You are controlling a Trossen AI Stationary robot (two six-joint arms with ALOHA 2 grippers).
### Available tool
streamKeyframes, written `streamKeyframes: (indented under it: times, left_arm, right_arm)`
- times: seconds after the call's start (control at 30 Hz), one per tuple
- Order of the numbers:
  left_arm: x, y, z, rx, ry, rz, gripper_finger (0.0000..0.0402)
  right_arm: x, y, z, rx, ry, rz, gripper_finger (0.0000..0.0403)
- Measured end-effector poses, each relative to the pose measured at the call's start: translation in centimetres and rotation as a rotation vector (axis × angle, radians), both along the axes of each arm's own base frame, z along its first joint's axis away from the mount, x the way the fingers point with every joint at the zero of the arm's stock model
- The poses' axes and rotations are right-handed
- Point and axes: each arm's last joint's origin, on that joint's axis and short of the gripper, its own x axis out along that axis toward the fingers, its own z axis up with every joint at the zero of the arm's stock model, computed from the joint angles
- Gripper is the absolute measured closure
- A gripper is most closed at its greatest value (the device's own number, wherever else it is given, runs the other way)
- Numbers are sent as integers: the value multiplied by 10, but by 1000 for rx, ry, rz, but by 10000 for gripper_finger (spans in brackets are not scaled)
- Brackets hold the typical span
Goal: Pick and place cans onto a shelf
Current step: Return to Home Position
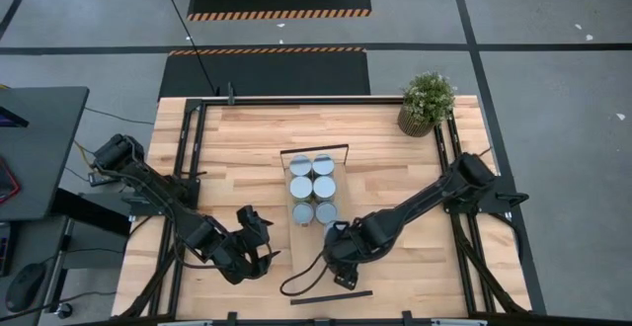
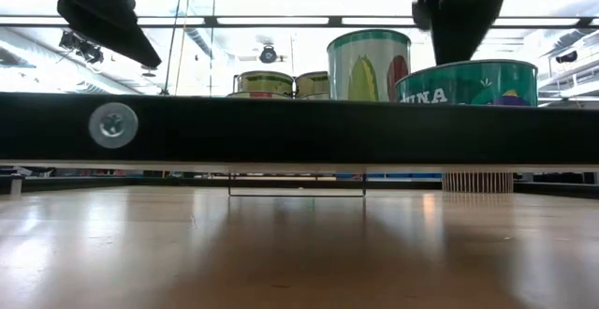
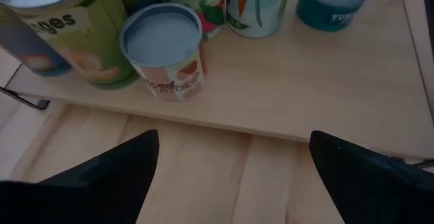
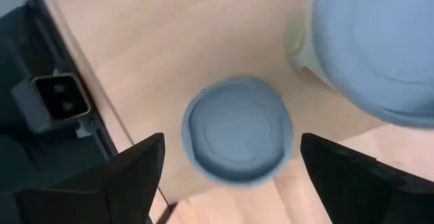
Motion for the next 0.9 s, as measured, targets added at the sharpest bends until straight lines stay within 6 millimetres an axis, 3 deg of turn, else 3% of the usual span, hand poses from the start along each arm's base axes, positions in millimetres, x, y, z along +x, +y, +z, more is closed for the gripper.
streamKeyframes:
  times: [0.3, 0.47, 0.73, 0.9]
  left_arm:
    - [-3, 13, -5, 113, 76, 30, 44]
    - [5, 26, -6, 151, 118, 33, 89]
    - [6, 57, -10, 217, 287, 97, 175]
    - [-1, 73, 7, 225, 279, 111, 246]
  right_arm:
    - [-29, -12, 44, -182, -146, 95, 50]
    - [-51, -29, 38, -224, -160, 85, 50]
    - [-98, -60, 5, -128, -214, -1, 50]
    - [-128, -80, 3, -122, -317, -37, 50]
